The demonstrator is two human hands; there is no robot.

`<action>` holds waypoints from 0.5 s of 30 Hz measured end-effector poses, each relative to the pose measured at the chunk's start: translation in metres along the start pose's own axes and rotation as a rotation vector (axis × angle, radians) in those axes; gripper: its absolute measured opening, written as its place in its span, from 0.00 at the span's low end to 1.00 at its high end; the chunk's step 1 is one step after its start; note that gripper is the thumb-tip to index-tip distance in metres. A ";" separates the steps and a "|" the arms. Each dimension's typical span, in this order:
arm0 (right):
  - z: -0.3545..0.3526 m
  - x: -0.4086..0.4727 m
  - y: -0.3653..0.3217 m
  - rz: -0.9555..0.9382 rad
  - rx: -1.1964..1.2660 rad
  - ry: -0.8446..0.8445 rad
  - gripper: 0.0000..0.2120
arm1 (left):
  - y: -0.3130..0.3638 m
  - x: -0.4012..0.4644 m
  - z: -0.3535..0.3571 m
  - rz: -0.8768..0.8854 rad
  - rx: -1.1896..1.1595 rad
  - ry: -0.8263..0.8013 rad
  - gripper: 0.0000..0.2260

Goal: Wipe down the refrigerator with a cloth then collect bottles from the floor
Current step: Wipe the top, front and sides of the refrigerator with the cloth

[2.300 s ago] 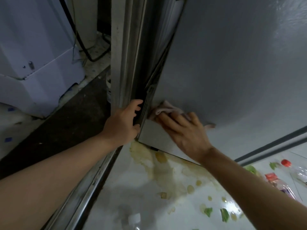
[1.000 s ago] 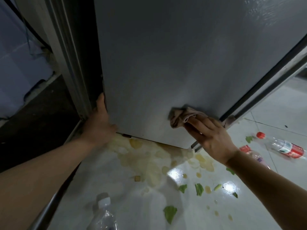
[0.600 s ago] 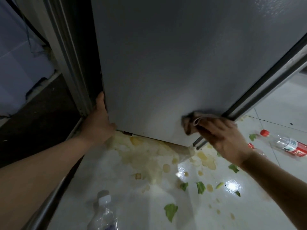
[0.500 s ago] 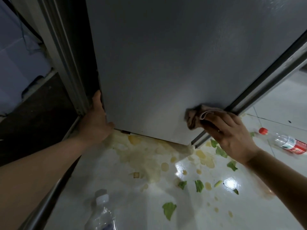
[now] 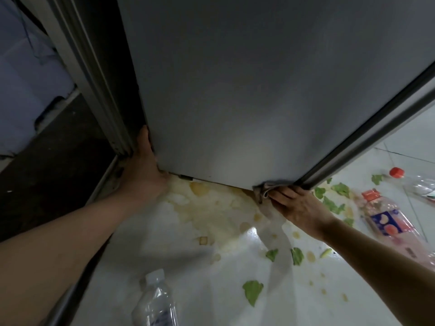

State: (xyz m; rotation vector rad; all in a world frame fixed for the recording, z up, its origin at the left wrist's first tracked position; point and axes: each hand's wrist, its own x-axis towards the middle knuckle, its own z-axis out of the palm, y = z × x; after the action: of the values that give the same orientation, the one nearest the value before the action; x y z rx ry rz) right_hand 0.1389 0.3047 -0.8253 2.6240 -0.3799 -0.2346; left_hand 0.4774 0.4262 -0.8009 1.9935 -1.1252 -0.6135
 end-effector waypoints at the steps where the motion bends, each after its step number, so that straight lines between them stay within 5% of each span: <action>1: -0.002 0.000 0.003 0.008 0.028 0.094 0.21 | 0.000 0.000 -0.001 0.003 0.005 0.006 0.46; 7: -0.019 0.012 0.014 0.234 0.027 0.433 0.17 | -0.004 -0.002 0.001 -0.006 -0.012 -0.012 0.45; 15: -0.010 0.041 -0.022 -0.032 -0.076 0.092 0.26 | -0.009 0.001 0.003 -0.054 -0.024 -0.025 0.47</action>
State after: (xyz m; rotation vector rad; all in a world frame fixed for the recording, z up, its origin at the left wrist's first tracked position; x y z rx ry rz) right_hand 0.1845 0.3149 -0.8307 2.5562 -0.2924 -0.1357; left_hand 0.4804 0.4274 -0.8102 2.0059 -1.0771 -0.6784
